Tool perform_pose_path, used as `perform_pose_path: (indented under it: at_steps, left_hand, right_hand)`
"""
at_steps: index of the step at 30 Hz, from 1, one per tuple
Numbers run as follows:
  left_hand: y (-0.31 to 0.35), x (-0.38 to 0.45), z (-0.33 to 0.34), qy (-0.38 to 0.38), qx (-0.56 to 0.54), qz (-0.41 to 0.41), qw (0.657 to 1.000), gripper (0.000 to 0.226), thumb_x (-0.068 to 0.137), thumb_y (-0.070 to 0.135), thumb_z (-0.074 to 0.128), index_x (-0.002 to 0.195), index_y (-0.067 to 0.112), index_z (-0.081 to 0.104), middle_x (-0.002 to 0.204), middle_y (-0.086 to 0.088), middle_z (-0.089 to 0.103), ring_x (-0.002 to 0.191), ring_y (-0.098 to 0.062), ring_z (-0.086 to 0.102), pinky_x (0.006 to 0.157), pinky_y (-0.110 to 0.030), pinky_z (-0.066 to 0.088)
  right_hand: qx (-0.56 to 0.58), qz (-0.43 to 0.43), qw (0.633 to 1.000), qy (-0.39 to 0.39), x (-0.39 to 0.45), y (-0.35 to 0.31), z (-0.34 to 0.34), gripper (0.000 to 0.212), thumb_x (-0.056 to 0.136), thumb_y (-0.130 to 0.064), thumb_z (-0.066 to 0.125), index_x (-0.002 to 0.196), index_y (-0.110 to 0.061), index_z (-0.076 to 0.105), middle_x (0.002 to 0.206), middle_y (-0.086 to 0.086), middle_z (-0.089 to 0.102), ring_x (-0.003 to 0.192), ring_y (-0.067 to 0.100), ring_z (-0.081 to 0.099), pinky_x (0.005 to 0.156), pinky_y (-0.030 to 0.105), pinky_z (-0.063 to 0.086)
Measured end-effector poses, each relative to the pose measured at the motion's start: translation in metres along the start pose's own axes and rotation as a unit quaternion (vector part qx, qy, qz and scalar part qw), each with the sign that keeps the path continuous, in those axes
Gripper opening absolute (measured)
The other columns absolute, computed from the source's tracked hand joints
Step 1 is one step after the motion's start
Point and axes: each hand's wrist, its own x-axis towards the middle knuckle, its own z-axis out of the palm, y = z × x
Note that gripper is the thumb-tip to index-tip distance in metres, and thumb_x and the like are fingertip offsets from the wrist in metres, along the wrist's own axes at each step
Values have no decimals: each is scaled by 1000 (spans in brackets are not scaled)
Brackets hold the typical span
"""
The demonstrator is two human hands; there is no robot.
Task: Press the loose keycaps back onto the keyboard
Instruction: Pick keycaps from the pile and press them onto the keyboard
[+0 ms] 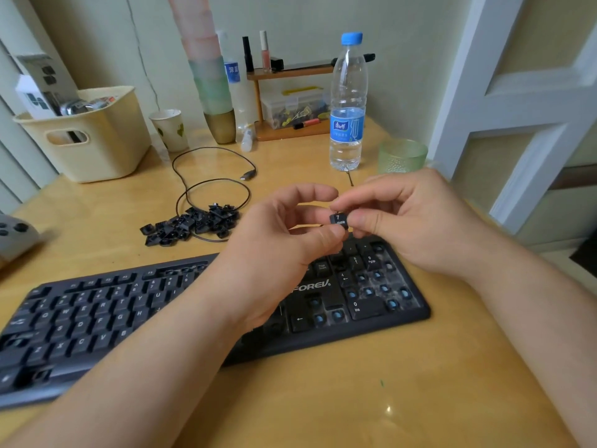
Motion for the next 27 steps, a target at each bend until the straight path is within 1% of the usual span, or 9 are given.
perform_pose_path:
  at_steps: [3, 5, 8, 12, 15, 20, 23, 25, 27]
  left_hand:
    - [0, 2, 0, 11, -7, 1, 1000, 32, 91, -5, 71, 114, 16, 70, 96, -9, 69, 90, -25, 73, 96, -40, 58]
    - [0, 3, 0, 16, 0, 0, 1000, 30, 92, -6, 70, 114, 15, 69, 95, -10, 70, 89, -25, 73, 96, -40, 59]
    - [0, 3, 1, 20, 17, -7, 1000, 26, 93, -3, 71, 112, 14, 69, 92, -11, 74, 89, -28, 76, 91, -36, 60]
    - [1, 3, 0, 26, 58, -8, 998, 21, 95, 2, 71, 111, 16, 68, 89, -9, 78, 84, -26, 78, 86, -37, 60]
    - [0, 3, 0, 28, 99, -3, 995, 20, 97, 6, 71, 113, 18, 67, 89, -8, 79, 82, -24, 78, 90, -42, 61]
    - [0, 5, 2, 46, 121, 0, 992, 21, 96, 8, 72, 112, 20, 67, 83, -6, 77, 77, -22, 76, 91, -47, 62]
    - [1, 8, 2, 64, 122, -7, 990, 22, 92, 12, 76, 110, 23, 68, 82, -7, 76, 76, -21, 72, 90, -49, 61]
    - [2, 8, 2, 74, 101, -15, 992, 24, 91, 12, 78, 110, 21, 67, 81, -7, 75, 74, -20, 69, 84, -45, 61]
    - [3, 9, 2, 79, 85, -19, 993, 25, 91, 12, 78, 111, 20, 67, 78, -5, 73, 72, -16, 67, 75, -35, 57]
  right_hand:
    - [-11, -3, 1000, 21, -2, -3, -2, 27, 84, -8, 82, 96, -32, 79, 88, -3, 78, 83, 21, 74, 85, 46, 62]
    - [-56, -23, 998, 17, -4, -5, -1, 29, 81, -13, 87, 97, -37, 79, 89, -8, 78, 84, 18, 74, 84, 45, 62]
    - [-134, -52, 990, 12, -4, -7, -2, 35, 78, -17, 90, 95, -45, 75, 86, -10, 76, 79, 13, 73, 76, 40, 61]
    - [-193, -85, 977, 15, -5, -6, -1, 26, 77, -20, 89, 93, -37, 78, 81, -12, 74, 70, 13, 71, 66, 37, 60]
    - [-265, -116, 957, 13, -6, -6, 2, 11, 77, -25, 84, 87, -29, 80, 75, -13, 70, 63, 9, 67, 61, 33, 56]
    - [-313, -144, 938, 29, -6, -9, 5, 12, 75, -23, 82, 87, -25, 81, 68, -14, 64, 57, 8, 60, 56, 29, 53]
    - [-317, -154, 935, 34, -6, -7, 5, 13, 77, -22, 81, 89, -24, 82, 68, -12, 65, 58, 11, 61, 57, 31, 53]
    - [-315, -157, 935, 41, -5, -6, 4, 13, 79, -22, 80, 92, -24, 82, 70, -8, 67, 58, 13, 61, 57, 33, 52]
    - [-310, -158, 936, 43, -4, -5, 4, 14, 80, -21, 78, 93, -24, 82, 73, -8, 68, 58, 13, 60, 56, 34, 51]
